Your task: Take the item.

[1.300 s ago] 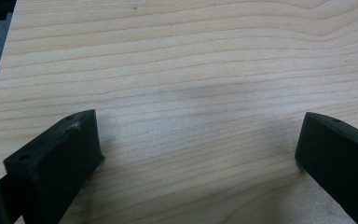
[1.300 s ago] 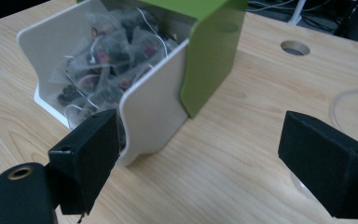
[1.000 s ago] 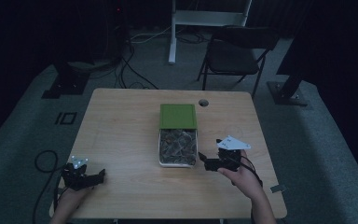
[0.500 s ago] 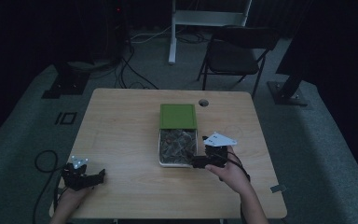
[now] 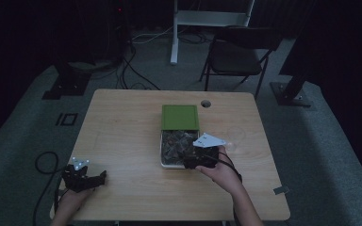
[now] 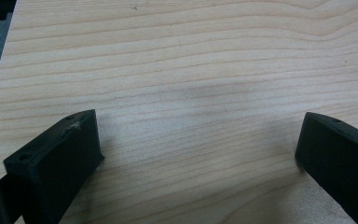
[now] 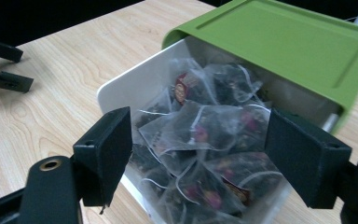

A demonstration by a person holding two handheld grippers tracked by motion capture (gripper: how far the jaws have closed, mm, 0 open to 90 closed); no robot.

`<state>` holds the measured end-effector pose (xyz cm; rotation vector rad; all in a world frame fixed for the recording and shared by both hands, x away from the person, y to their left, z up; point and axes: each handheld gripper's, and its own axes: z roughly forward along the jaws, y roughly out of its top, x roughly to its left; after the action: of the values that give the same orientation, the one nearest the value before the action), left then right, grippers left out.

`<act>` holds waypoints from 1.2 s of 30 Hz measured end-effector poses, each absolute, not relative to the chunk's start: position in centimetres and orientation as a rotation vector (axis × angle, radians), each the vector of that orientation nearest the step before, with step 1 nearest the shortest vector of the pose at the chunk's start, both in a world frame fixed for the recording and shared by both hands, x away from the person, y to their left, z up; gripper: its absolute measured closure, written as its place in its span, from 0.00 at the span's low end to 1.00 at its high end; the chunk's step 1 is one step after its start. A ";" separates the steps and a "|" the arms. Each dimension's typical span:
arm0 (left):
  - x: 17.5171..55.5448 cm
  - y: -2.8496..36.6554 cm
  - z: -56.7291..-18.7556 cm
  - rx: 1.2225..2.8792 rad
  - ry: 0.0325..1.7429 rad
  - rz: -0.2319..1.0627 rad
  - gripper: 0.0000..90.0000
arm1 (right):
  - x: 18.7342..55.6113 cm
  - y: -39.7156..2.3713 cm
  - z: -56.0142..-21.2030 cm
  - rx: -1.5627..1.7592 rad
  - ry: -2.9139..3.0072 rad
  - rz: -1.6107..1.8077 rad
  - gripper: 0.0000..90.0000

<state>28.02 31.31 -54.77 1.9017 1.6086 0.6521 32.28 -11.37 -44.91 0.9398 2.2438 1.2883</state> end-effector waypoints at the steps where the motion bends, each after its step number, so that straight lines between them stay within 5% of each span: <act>1: 28.0 31.3 -54.8 1.902 1.609 0.652 0.01 | 32.3 -11.2 -45.0 0.942 2.248 1.288 0.27; 23: 28.0 31.3 -54.8 1.902 1.608 0.652 0.01 | 33.2 -8.4 -46.9 0.981 2.258 1.191 0.40; 36: 28.0 31.3 -54.8 1.902 1.608 0.652 0.01 | 34.0 -8.6 -47.5 1.003 2.257 1.087 0.69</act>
<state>28.01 31.31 -54.77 1.9020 1.6084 0.6519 33.97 -8.60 -47.53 1.0027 2.2569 1.0874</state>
